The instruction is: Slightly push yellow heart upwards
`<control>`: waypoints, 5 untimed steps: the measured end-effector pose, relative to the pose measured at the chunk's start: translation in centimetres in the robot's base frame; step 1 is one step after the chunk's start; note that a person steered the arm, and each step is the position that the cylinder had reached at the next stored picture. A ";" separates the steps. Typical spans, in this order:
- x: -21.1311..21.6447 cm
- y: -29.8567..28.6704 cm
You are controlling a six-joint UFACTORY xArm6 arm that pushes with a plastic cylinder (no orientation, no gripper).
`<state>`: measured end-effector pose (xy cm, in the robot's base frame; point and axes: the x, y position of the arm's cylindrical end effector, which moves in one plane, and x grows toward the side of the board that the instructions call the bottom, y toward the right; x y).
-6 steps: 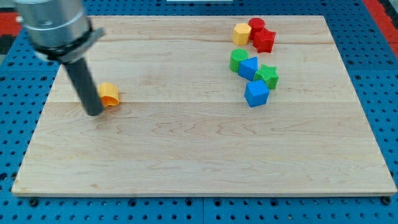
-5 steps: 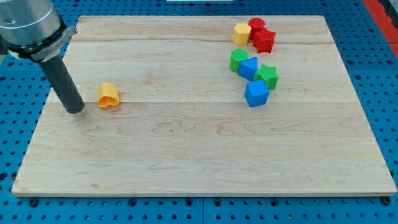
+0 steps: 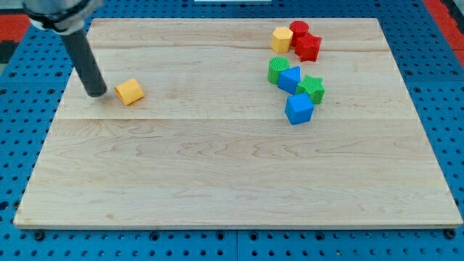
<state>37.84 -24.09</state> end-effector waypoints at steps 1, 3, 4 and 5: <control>-0.2 0.0; 1.4 -0.3; 1.9 2.4; 2.0 5.1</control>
